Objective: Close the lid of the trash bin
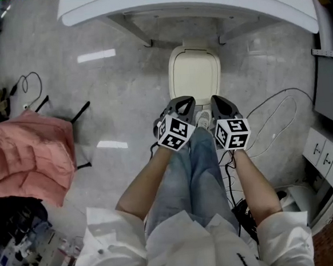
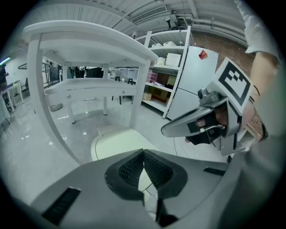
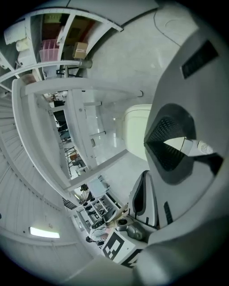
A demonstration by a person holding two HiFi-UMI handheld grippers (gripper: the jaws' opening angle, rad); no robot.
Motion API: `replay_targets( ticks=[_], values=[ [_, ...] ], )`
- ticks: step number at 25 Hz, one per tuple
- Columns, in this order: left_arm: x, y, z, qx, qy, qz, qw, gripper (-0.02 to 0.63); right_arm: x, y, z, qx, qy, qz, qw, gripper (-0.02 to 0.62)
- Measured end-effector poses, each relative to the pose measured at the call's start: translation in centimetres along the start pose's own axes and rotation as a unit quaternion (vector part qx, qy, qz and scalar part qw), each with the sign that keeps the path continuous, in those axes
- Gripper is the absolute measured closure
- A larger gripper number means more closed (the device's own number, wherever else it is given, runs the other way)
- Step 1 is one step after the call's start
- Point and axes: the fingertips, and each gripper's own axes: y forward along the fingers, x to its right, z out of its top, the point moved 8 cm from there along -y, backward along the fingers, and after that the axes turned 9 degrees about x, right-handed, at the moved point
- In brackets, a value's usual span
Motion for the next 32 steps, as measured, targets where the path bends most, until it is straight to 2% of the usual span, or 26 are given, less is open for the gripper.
replay_targets(
  ticks=[12,19,24,28,32],
  values=[
    [0.6,-5.7,7.8,0.054,-0.002,0.023,0.9983,0.581,-2.5,-6.7,8.3,0.064,-0.016,0.0,0.998,0.577],
    [2.1,-11.6,13.5,0.096,-0.01,0.049,0.9941,0.581,-4.6,-13.1,13.7,0.111,-0.017,-0.005,0.994,0.578],
    [0.2,-14.9,19.1,0.129,-0.017,0.065,0.9893,0.581,-5.0,-15.3,19.1,0.14,-0.003,-0.014,0.99,0.577],
    [-0.3,-18.8,23.2,0.17,-0.027,0.086,0.9814,0.581,-5.3,-18.2,22.5,0.169,-0.01,-0.011,0.985,0.577],
    [0.8,-22.4,27.0,0.208,-0.007,0.107,0.9722,0.581,-5.6,-22.0,25.3,0.207,-0.03,0.0,0.978,0.577]
  ],
)
